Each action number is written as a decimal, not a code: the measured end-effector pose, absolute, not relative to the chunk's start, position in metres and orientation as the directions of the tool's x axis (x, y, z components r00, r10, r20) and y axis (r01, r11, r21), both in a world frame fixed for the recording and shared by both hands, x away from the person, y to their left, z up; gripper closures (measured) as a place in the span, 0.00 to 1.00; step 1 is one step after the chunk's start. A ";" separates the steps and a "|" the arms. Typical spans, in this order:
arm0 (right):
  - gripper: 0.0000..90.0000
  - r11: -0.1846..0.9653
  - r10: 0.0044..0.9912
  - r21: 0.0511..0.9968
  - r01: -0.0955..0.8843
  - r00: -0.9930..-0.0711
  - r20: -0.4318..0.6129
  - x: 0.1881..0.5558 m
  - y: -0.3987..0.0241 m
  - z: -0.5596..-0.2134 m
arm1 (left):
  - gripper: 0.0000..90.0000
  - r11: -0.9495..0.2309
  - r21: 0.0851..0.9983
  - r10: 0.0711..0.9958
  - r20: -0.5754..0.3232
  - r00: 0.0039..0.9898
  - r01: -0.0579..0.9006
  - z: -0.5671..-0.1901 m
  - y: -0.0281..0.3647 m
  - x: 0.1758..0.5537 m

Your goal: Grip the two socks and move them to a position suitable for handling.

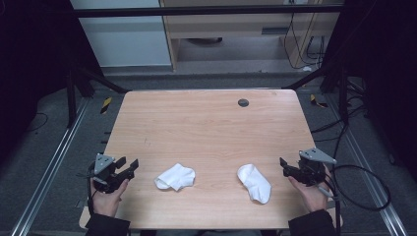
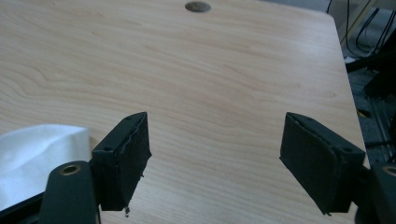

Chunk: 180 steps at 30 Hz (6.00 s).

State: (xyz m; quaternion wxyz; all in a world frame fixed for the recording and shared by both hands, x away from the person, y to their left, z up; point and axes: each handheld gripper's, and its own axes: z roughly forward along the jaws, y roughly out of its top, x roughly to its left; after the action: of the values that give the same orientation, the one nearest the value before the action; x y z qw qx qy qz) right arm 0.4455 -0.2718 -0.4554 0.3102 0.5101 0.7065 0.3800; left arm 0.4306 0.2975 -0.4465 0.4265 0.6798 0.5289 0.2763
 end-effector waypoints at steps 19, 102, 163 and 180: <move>0.27 0.230 0.908 0.879 0.417 -0.417 -0.040 0.427 -0.240 -0.430 | 0.48 -0.200 0.886 0.902 -0.001 0.433 0.419 -0.433 0.229 0.430; 0.81 0.486 0.724 0.689 0.538 -0.689 0.027 0.392 -0.188 -0.494 | 0.70 -0.432 0.772 0.717 -0.018 0.696 0.465 -0.496 0.002 0.464; 0.66 0.262 0.911 0.768 0.585 -0.413 0.003 0.440 -0.212 -0.477 | 0.99 -0.545 0.658 0.701 0.019 0.713 0.519 -0.484 0.051 0.463; 0.96 0.312 0.907 0.685 0.658 -0.422 -0.007 0.452 -0.216 -0.479 | 0.99 -0.555 0.638 0.699 0.012 0.715 0.533 -0.484 0.052 0.462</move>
State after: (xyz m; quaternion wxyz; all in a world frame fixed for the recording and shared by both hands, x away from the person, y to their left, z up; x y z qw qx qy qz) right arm 0.4525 -0.2162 -0.4792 0.2011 0.4987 0.7845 0.3088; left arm 0.4622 0.0523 -0.4843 0.3122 0.8718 0.3533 0.1332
